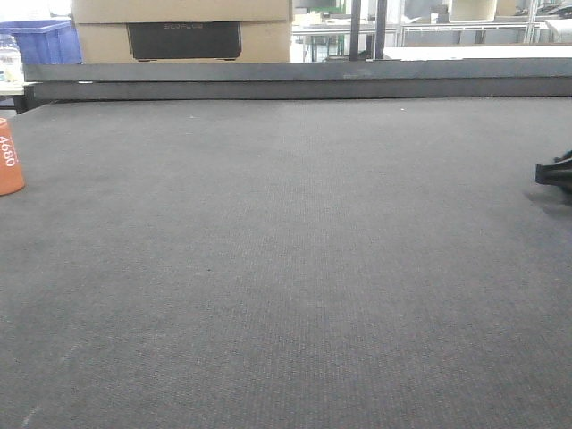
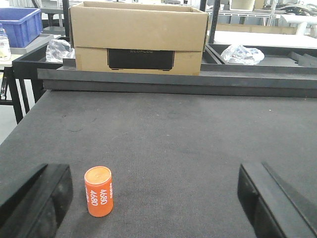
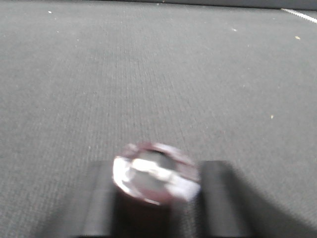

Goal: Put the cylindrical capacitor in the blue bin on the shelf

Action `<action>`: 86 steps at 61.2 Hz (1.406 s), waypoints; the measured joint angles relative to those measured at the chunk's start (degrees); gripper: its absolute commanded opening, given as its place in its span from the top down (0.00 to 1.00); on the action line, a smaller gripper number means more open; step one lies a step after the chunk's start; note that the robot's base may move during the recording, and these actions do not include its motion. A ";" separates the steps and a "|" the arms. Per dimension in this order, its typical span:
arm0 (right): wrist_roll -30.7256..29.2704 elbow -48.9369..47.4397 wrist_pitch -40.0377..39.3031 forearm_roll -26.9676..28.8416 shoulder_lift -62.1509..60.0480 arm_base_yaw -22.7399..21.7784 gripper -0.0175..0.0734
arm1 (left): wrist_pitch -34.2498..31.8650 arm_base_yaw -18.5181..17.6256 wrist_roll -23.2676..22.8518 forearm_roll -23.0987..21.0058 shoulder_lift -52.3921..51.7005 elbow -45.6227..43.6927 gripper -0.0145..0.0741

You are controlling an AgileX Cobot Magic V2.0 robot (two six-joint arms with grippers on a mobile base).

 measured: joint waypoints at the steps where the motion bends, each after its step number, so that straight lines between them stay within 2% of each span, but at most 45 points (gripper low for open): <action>1: 0.00 0.00 -0.01 0.00 0.00 0.00 0.78 | 0.00 0.00 0.00 0.00 0.00 0.00 0.18; 9: 0.13 0.00 -0.45 0.00 0.00 0.00 0.99 | 0.00 0.00 0.00 0.00 0.00 0.00 0.18; 21: 0.13 0.23 3.25 0.00 -5.70 0.00 0.99 | -0.24 0.00 0.00 0.27 1.62 -0.04 0.18; 29: 0.13 0.84 11.08 0.00 -15.19 0.62 0.99 | -3.62 0.00 0.00 1.32 5.67 0.21 0.18; 34: 0.13 0.84 17.44 0.00 -23.10 1.57 0.99 | -7.76 0.22 0.00 1.59 9.19 1.13 0.18; 42: 0.13 0.92 28.23 0.00 -37.29 3.71 0.99 | -16.48 2.69 0.00 -0.79 18.28 3.17 0.18; 50: 0.13 0.92 34.62 0.00 -48.04 4.37 0.99 | -23.09 4.55 0.00 -1.96 27.83 3.68 0.18; 59: 0.13 1.06 41.89 0.00 -56.68 4.37 0.99 | -31.63 4.80 0.00 -2.20 40.12 3.68 0.18; 74: 0.13 1.18 49.23 0.00 -63.60 4.50 0.99 | -48.56 4.88 -1.00 -2.31 59.12 3.68 0.18; 86: 0.13 1.18 51.49 0.00 -63.86 4.50 0.99 | -58.72 4.88 -1.47 -2.31 67.97 3.30 0.18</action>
